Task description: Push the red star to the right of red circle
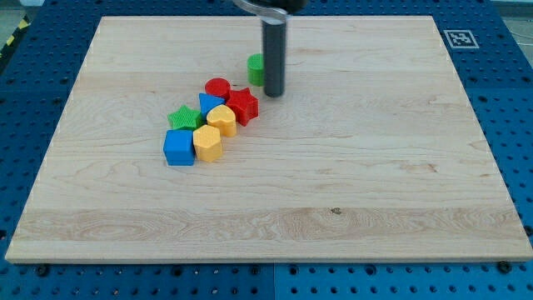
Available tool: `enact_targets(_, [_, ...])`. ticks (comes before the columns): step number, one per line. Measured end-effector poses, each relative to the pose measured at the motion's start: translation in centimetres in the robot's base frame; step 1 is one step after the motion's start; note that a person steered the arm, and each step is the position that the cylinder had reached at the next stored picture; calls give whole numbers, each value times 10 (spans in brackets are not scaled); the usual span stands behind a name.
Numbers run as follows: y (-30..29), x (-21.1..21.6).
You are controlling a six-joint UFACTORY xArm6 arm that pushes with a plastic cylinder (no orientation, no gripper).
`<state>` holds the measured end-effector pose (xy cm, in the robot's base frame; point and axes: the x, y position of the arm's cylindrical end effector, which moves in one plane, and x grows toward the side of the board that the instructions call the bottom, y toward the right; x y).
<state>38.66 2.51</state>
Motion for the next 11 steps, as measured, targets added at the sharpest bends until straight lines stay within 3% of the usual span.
enact_targets(1, [15, 52])
enact_targets(2, [-12, 65])
enact_targets(4, [-35, 7])
enact_targets(8, [-52, -4])
enact_targets(10, [-52, -45])
enact_targets(11, [-47, -46])
